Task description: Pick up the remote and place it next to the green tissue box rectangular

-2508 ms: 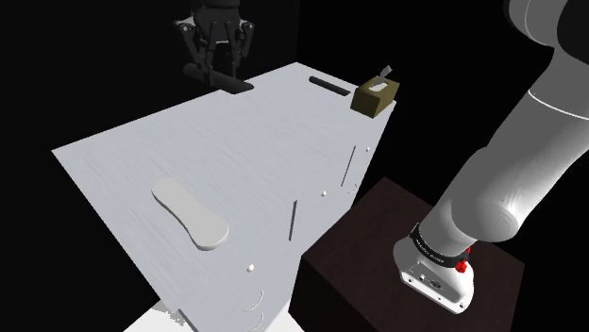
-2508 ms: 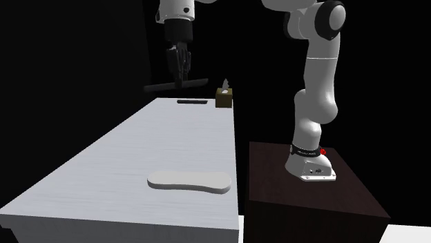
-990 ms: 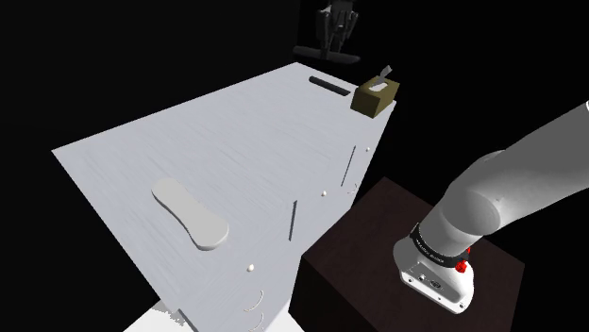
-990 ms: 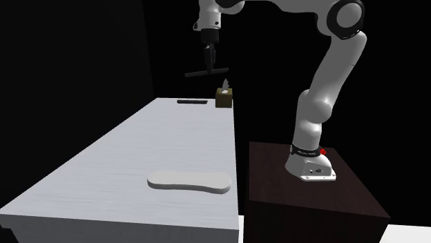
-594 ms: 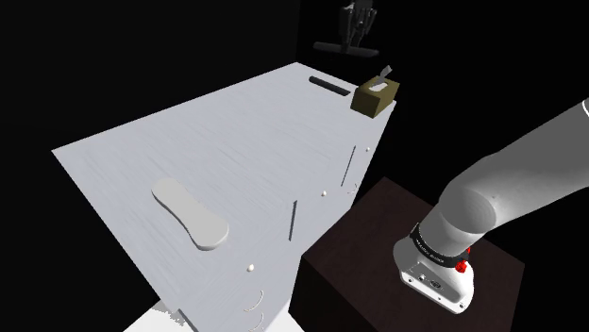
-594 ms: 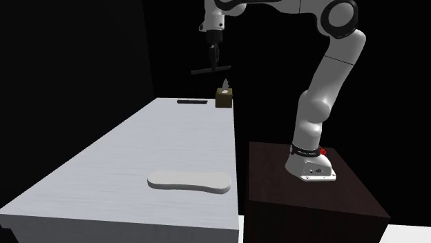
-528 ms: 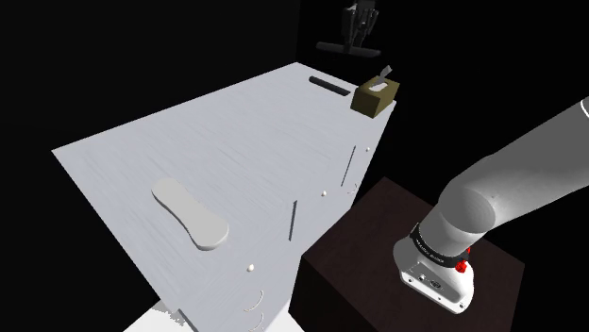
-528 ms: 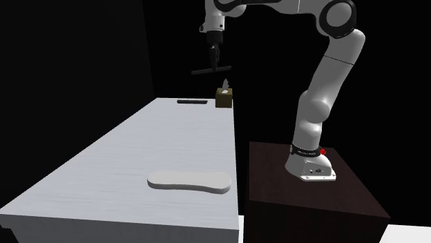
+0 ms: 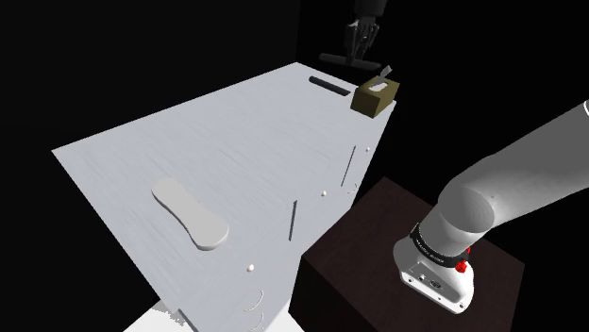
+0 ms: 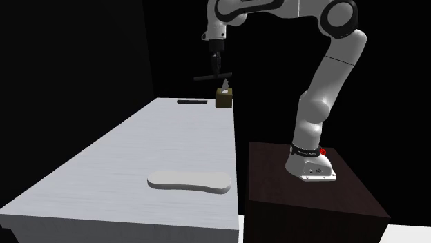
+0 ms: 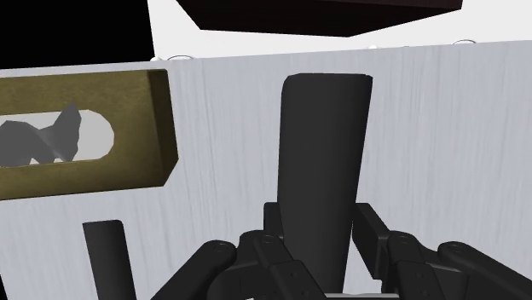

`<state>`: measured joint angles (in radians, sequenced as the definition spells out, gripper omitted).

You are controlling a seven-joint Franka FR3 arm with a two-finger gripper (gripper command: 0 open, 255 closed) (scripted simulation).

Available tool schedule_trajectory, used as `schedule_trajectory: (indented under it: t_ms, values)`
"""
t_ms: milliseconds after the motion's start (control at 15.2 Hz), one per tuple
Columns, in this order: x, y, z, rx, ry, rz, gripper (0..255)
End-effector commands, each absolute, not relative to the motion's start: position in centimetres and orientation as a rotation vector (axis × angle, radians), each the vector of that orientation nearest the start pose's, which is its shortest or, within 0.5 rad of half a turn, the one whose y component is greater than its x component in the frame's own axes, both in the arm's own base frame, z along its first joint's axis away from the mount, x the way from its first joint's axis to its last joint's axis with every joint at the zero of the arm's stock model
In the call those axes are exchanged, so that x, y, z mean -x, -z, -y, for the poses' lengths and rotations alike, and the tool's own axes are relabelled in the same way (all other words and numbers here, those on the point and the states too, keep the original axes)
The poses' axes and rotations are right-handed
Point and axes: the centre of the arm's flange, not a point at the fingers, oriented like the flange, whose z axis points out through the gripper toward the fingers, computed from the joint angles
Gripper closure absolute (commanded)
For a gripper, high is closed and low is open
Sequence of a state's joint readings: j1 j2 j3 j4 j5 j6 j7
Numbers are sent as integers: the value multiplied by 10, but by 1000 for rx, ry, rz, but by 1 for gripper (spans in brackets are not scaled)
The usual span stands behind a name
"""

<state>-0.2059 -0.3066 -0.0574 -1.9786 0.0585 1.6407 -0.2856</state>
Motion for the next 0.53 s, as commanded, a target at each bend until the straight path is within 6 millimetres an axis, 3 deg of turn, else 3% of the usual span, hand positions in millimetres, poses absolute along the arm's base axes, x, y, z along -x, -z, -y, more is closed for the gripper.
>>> schedule_trajectory:
  t_ms: [0,462]
  values:
    - [-445,-582,117,3060,-15,31,255]
    - [-445,-545,117,3060,-15,31,255]
